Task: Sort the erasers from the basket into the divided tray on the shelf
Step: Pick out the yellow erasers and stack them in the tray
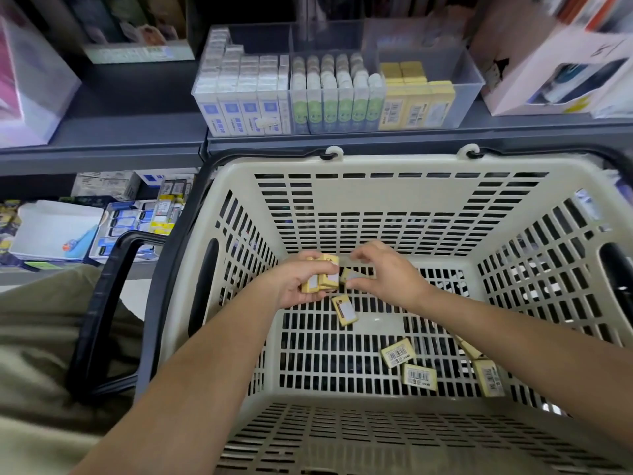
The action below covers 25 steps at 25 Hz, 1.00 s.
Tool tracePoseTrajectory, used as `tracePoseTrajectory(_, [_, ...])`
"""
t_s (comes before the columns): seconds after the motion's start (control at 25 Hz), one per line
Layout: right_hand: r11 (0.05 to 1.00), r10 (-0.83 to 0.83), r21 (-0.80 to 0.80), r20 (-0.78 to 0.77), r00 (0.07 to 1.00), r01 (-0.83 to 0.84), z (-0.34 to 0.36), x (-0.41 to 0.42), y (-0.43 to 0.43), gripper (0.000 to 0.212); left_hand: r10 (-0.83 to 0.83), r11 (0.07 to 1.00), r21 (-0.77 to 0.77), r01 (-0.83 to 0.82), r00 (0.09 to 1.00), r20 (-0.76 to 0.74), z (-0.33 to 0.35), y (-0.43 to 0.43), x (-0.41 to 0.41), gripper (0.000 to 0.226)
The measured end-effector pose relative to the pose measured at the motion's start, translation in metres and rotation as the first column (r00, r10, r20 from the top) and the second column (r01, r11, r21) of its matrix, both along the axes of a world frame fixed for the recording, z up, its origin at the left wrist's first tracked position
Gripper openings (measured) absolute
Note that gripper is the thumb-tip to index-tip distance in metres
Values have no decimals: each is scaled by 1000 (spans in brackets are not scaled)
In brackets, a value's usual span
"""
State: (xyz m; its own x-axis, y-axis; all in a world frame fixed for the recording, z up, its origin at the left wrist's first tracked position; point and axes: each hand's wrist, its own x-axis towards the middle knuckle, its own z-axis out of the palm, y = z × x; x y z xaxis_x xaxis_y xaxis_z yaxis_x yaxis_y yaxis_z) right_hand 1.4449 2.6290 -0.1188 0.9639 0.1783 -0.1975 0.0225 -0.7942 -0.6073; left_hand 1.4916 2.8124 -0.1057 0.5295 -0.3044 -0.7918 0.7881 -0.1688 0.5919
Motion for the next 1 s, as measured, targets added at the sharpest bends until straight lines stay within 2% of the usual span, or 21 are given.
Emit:
tracePoseTrajectory(0.08, [969, 65, -233, -65, 996, -79, -11, -2, -4, 45, 70, 997, 31, -70, 997, 18, -3, 5, 2, 36])
tracePoseTrajectory(0.16, [949, 64, -298, -131, 989, -101, -20, -5, -3, 46, 97, 995, 36, -98, 995, 26, -5, 6, 3, 37])
tracePoseTrajectory(0.32, [982, -123, -155, -77, 989, 110, -17, -13, 9, 33, 126, 991, 43, -128, 991, 41, -8, 6, 3, 34])
tracePoseTrajectory(0.44, [986, -47, -164, -141, 989, 23, -24, -31, 22, 36, 166, 985, 45, -169, 985, 54, -10, 9, 5, 34])
tracePoseTrajectory(0.52, [981, -53, -194, -173, 983, 19, -29, -36, 29, 42, 163, 985, 41, -166, 985, 52, -10, 7, 5, 34])
tracePoseTrajectory(0.68, [977, -61, -213, -201, 978, 18, -23, -23, 35, 32, 110, 993, 45, -111, 994, 23, -8, 8, 4, 35])
tracePoseTrajectory(0.76, [986, -130, -130, -211, 969, 104, -15, -17, 29, 25, 53, 996, 66, -53, 999, -3, -6, 10, 4, 41])
tracePoseTrajectory(0.84, [972, -223, 33, -162, 961, 231, -2, -13, 17, 17, 13, 998, 56, -11, 999, -40, 0, 9, 2, 47])
tracePoseTrajectory(0.92, [924, -256, 251, -148, 955, 287, 15, -12, 8, 9, -26, 999, -39, 23, 997, -78, 9, 3, -2, 48])
tracePoseTrajectory(1.0, [867, -226, 405, -195, 954, 289, 31, -13, 3, 14, -51, 988, -152, 39, 996, -77, 21, -7, -5, 49])
